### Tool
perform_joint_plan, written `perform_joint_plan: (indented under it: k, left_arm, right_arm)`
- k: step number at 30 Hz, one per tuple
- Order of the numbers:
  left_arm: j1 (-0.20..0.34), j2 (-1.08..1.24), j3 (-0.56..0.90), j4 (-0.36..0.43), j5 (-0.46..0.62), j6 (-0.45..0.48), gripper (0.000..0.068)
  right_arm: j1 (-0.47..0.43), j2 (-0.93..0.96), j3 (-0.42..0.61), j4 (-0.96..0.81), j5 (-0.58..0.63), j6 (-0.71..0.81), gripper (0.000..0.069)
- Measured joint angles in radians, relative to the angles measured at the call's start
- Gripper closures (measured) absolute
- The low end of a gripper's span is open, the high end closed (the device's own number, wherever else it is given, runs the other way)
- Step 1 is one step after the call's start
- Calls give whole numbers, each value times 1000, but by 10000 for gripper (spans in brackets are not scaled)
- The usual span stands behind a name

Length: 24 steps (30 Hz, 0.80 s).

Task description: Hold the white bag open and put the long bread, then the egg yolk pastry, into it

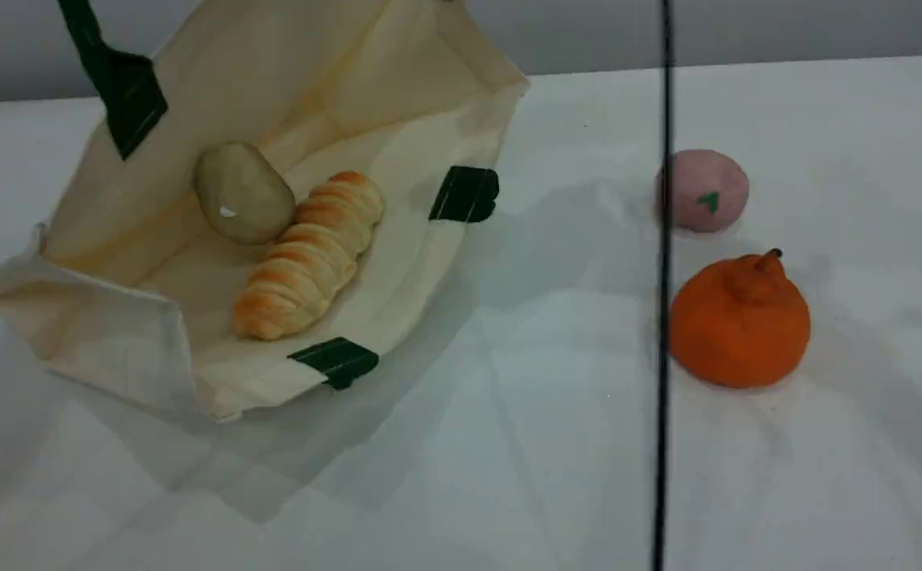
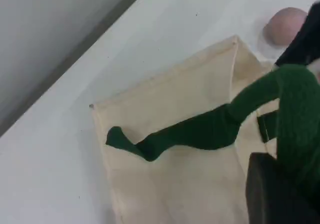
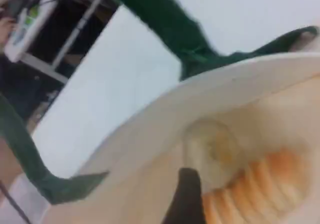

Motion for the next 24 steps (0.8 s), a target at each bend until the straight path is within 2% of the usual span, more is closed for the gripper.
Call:
perform_joint_plan:
  k: [9, 15, 21, 24]
  left_arm:
    - [0, 0, 0, -7, -1, 0, 608]
    - [0, 0, 0, -8, -1, 0, 608]
    - [0, 0, 0, -14, -1, 0, 591]
    - [0, 0, 0, -16, -3, 0, 524]
  right_arm:
    - [-146, -195, 0, -329, -120, 232, 125]
    - [-235, -291, 0, -438, -153, 307, 125]
    - [-242, -296, 0, -462, -159, 307, 125]
    - [-242, -296, 0, -461, -161, 307, 125]
